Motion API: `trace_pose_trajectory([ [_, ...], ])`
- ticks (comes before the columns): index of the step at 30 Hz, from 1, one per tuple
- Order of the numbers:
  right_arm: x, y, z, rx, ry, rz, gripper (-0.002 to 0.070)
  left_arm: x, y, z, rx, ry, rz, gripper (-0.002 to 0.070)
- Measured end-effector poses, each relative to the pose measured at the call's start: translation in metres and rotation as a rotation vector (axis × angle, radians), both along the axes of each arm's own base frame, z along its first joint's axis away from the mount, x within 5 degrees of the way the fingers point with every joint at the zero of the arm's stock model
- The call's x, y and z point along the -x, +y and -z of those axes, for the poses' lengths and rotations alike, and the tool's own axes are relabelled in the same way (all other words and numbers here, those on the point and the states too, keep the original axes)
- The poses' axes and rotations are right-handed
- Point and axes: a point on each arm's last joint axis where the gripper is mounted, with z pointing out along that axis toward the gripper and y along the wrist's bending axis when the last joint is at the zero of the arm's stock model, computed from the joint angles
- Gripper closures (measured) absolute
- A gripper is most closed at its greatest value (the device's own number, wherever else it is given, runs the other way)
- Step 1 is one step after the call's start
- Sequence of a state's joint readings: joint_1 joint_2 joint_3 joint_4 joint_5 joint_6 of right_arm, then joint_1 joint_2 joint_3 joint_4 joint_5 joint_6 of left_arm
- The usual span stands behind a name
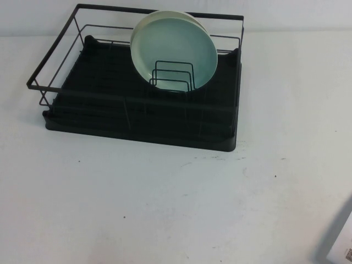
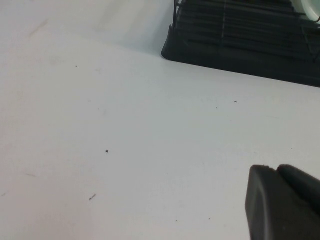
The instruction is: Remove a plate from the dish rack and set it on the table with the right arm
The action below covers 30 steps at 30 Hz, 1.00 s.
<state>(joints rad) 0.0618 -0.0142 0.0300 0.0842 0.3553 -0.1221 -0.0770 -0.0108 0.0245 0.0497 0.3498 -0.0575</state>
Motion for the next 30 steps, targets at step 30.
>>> trace_pose_trajectory([
  [30,-0.002,-0.014,-0.042,-0.946,-0.416,0.196,0.0694,0.0,0.0,0.0,0.0,0.0,0.0,0.068],
])
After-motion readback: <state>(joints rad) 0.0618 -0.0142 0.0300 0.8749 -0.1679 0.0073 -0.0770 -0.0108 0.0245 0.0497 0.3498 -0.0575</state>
